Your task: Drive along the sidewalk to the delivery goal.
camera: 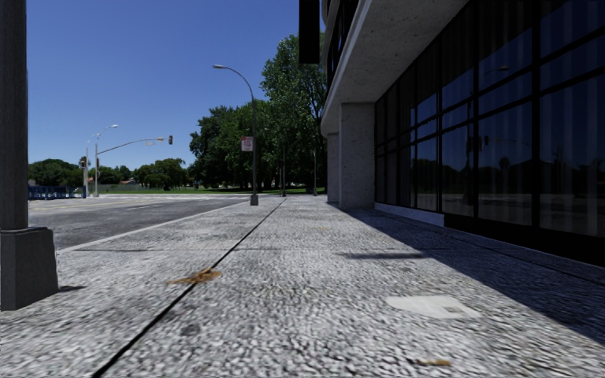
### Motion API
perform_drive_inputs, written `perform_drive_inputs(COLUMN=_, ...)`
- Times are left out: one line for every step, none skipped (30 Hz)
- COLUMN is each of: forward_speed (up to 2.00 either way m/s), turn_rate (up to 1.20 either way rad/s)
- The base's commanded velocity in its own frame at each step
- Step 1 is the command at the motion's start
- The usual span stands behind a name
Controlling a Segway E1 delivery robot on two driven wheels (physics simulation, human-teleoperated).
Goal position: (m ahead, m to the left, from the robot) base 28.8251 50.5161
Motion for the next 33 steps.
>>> perform_drive_inputs(forward_speed=2.0, turn_rate=0.0)
perform_drive_inputs(forward_speed=2.0, turn_rate=0.0)
perform_drive_inputs(forward_speed=2.0, turn_rate=0.0)
perform_drive_inputs(forward_speed=2.0, turn_rate=0.0)
perform_drive_inputs(forward_speed=2.0, turn_rate=0.0)
perform_drive_inputs(forward_speed=2.0, turn_rate=0.0)
perform_drive_inputs(forward_speed=2.0, turn_rate=0.0)
perform_drive_inputs(forward_speed=2.0, turn_rate=0.0)
perform_drive_inputs(forward_speed=2.0, turn_rate=0.0)
perform_drive_inputs(forward_speed=2.0, turn_rate=0.0)
perform_drive_inputs(forward_speed=2.0, turn_rate=0.0)
perform_drive_inputs(forward_speed=2.0, turn_rate=0.0)
perform_drive_inputs(forward_speed=2.0, turn_rate=0.0)
perform_drive_inputs(forward_speed=2.0, turn_rate=0.0)
perform_drive_inputs(forward_speed=2.0, turn_rate=0.0)
perform_drive_inputs(forward_speed=2.0, turn_rate=0.0)
perform_drive_inputs(forward_speed=2.0, turn_rate=0.0)
perform_drive_inputs(forward_speed=2.0, turn_rate=0.0)
perform_drive_inputs(forward_speed=2.0, turn_rate=0.0)
perform_drive_inputs(forward_speed=2.0, turn_rate=0.0)
perform_drive_inputs(forward_speed=2.0, turn_rate=0.0)
perform_drive_inputs(forward_speed=2.0, turn_rate=0.02)
perform_drive_inputs(forward_speed=2.0, turn_rate=0.05)
perform_drive_inputs(forward_speed=2.0, turn_rate=0.09)
perform_drive_inputs(forward_speed=2.0, turn_rate=0.09)
perform_drive_inputs(forward_speed=2.0, turn_rate=0.14)
perform_drive_inputs(forward_speed=2.0, turn_rate=0.15)
perform_drive_inputs(forward_speed=2.0, turn_rate=0.15)
perform_drive_inputs(forward_speed=2.0, turn_rate=0.16)
perform_drive_inputs(forward_speed=2.0, turn_rate=0.16)
perform_drive_inputs(forward_speed=2.0, turn_rate=0.16)
perform_drive_inputs(forward_speed=2.0, turn_rate=0.11)
perform_drive_inputs(forward_speed=2.0, turn_rate=0.07)
